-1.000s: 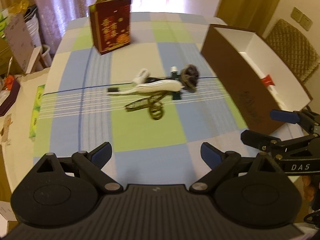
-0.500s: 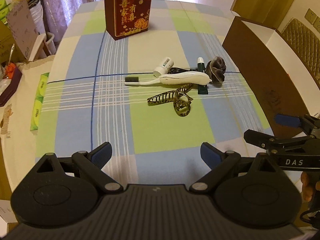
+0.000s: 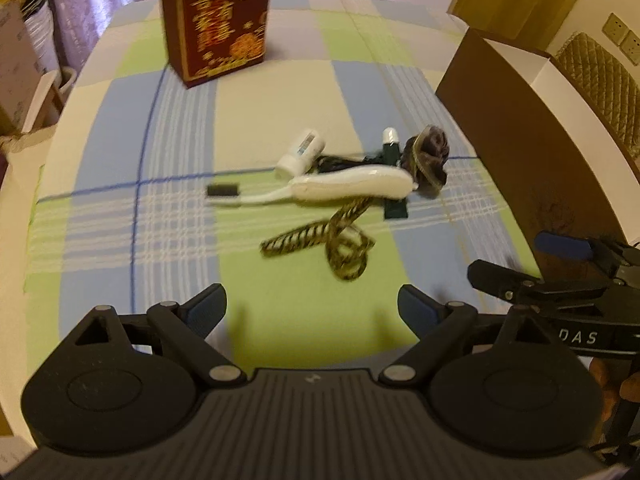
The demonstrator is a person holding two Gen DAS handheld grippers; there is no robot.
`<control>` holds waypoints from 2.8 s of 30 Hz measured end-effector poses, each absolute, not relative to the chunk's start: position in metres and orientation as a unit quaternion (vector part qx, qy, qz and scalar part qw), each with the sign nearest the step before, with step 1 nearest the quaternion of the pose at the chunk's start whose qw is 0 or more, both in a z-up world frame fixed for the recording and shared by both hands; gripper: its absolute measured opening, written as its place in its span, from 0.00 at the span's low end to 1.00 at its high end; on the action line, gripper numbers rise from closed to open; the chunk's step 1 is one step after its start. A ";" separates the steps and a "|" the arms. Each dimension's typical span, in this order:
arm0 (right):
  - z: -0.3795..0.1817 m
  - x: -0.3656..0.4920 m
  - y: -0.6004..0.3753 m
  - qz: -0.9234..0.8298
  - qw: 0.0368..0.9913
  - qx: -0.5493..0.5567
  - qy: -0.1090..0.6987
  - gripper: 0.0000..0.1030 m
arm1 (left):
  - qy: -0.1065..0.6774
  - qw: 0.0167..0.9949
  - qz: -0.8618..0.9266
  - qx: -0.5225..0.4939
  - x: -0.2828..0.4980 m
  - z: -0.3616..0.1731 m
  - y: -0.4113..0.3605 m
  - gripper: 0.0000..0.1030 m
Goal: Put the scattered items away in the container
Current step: 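Grasp the brown scrunchie with the right tool while the left tool grasps the patterned claw clip, then carry the scrunchie and claw clip with both tools over the cardboard box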
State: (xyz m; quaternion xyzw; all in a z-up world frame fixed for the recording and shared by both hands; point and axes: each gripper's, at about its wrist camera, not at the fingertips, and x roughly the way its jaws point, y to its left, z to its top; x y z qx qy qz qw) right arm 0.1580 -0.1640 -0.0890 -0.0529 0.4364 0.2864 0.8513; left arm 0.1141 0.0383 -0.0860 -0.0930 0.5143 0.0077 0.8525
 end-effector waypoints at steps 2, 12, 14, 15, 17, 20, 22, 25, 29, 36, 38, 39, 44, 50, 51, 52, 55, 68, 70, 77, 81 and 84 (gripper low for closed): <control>-0.090 0.165 -0.162 0.281 0.851 -0.044 0.442 0.72 | 0.510 0.855 -0.002 -0.089 0.124 -0.088 0.035 0.86; -0.089 0.191 -0.159 0.271 0.855 -0.022 0.442 0.72 | 0.500 0.863 -0.067 -0.011 0.166 -0.113 0.019 0.75; -0.090 0.194 -0.158 0.272 0.854 -0.022 0.443 0.73 | 0.507 0.860 -0.064 -0.003 0.170 -0.121 0.019 0.65; -0.092 0.195 -0.157 0.272 0.854 -0.022 0.444 0.73 | 0.510 0.858 -0.064 -0.002 0.171 -0.125 0.020 0.59; -0.094 0.198 -0.156 0.273 0.853 -0.024 0.444 0.72 | 0.511 0.857 -0.070 -0.004 0.171 -0.128 0.022 0.55; -0.097 0.203 -0.153 0.275 0.853 -0.023 0.443 0.72 | 0.503 0.861 -0.079 0.003 0.165 -0.126 0.022 0.45; -0.099 0.206 -0.151 0.276 0.854 -0.025 0.440 0.72 | 0.504 0.860 -0.077 0.008 0.160 -0.126 0.025 0.44; -0.102 0.210 -0.145 0.282 0.857 -0.034 0.431 0.72 | 0.509 0.858 -0.066 0.011 0.150 -0.125 0.035 0.44; -0.106 0.215 -0.134 0.292 0.859 -0.055 0.416 0.61 | 0.516 0.856 -0.039 0.000 0.142 -0.121 0.056 0.36; -0.121 0.221 -0.116 0.308 0.858 -0.110 0.397 0.27 | 0.521 0.853 -0.026 -0.008 0.134 -0.118 0.069 0.31; -0.124 0.221 -0.115 0.305 0.854 -0.129 0.401 0.14 | 0.521 0.853 -0.023 -0.006 0.132 -0.118 0.067 0.31; -0.123 0.219 -0.117 0.306 0.853 -0.133 0.401 0.14 | 0.521 0.853 -0.022 -0.006 0.131 -0.117 0.068 0.31; -0.115 0.206 -0.135 0.309 0.837 -0.142 0.429 0.14 | 0.528 0.849 -0.023 -0.009 0.125 -0.115 0.067 0.31; -0.107 0.171 -0.163 0.328 0.803 -0.158 0.472 0.14 | 0.542 0.840 -0.025 -0.015 0.103 -0.112 0.063 0.31; -0.105 0.165 -0.168 0.328 0.800 -0.157 0.477 0.15 | 0.544 0.839 -0.028 -0.016 0.099 -0.112 0.062 0.31; -0.104 0.160 -0.173 0.329 0.798 -0.152 0.481 0.15 | 0.546 0.837 -0.032 -0.018 0.096 -0.111 0.062 0.31; -0.102 0.151 -0.183 0.325 0.800 -0.123 0.489 0.31 | 0.545 0.838 -0.033 -0.020 0.088 -0.108 0.061 0.41; -0.102 0.151 -0.172 0.311 0.827 -0.061 0.463 0.81 | 0.546 0.837 -0.040 0.011 0.079 -0.118 0.055 0.39; -0.102 0.150 -0.163 0.320 0.830 -0.074 0.451 0.81 | 0.543 0.839 -0.038 0.013 0.078 -0.118 0.054 0.38; -0.117 0.146 -0.140 0.329 0.826 -0.120 0.442 0.54 | 0.537 0.843 -0.015 0.008 0.074 -0.118 0.059 0.37; -0.126 0.142 -0.143 0.326 0.817 -0.139 0.454 0.20 | 0.537 0.843 0.002 0.003 0.071 -0.119 0.065 0.37; -0.125 0.137 -0.151 0.332 0.812 -0.141 0.459 0.20 | 0.538 0.843 0.008 0.002 0.069 -0.119 0.068 0.37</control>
